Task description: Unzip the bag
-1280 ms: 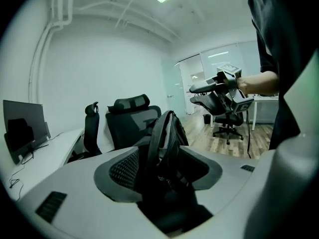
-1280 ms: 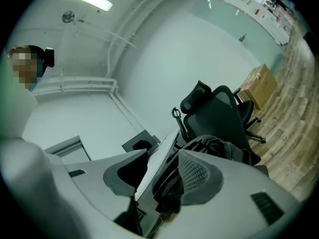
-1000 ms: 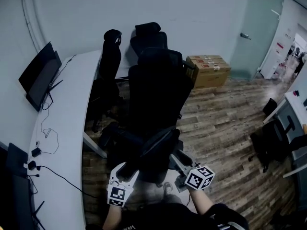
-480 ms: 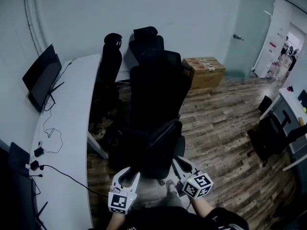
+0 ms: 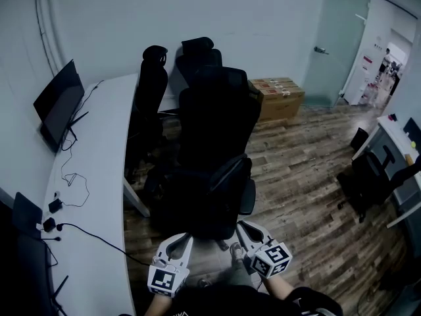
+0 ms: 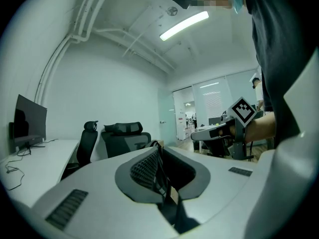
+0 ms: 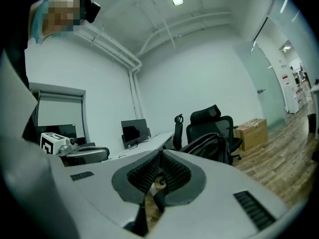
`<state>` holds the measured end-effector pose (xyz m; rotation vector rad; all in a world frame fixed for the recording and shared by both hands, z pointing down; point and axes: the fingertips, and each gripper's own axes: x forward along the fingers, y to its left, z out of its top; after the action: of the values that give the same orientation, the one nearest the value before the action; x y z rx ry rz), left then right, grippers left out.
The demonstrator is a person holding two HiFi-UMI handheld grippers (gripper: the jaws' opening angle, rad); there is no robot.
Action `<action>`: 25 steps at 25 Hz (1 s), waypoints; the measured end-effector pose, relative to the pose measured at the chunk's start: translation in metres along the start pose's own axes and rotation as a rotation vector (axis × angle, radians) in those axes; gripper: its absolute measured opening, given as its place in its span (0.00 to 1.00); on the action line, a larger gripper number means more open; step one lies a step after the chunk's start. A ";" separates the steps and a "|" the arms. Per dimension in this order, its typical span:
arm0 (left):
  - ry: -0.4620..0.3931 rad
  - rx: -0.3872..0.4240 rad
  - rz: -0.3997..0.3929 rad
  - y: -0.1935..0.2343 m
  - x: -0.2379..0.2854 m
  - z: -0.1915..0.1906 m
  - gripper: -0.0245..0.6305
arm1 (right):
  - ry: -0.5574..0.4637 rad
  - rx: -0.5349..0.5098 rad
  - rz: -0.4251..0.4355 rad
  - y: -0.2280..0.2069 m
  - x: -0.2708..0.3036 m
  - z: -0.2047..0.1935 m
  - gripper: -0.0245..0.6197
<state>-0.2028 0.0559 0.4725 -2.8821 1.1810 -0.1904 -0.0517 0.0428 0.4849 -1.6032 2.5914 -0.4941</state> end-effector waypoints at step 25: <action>-0.030 -0.042 -0.040 -0.012 -0.024 -0.003 0.07 | 0.105 -0.027 -0.008 0.032 -0.029 -0.043 0.11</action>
<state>-0.2118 0.0811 0.4736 -2.9352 1.1371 -0.1249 -0.0751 0.0917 0.5122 -1.6397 2.6786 -0.5605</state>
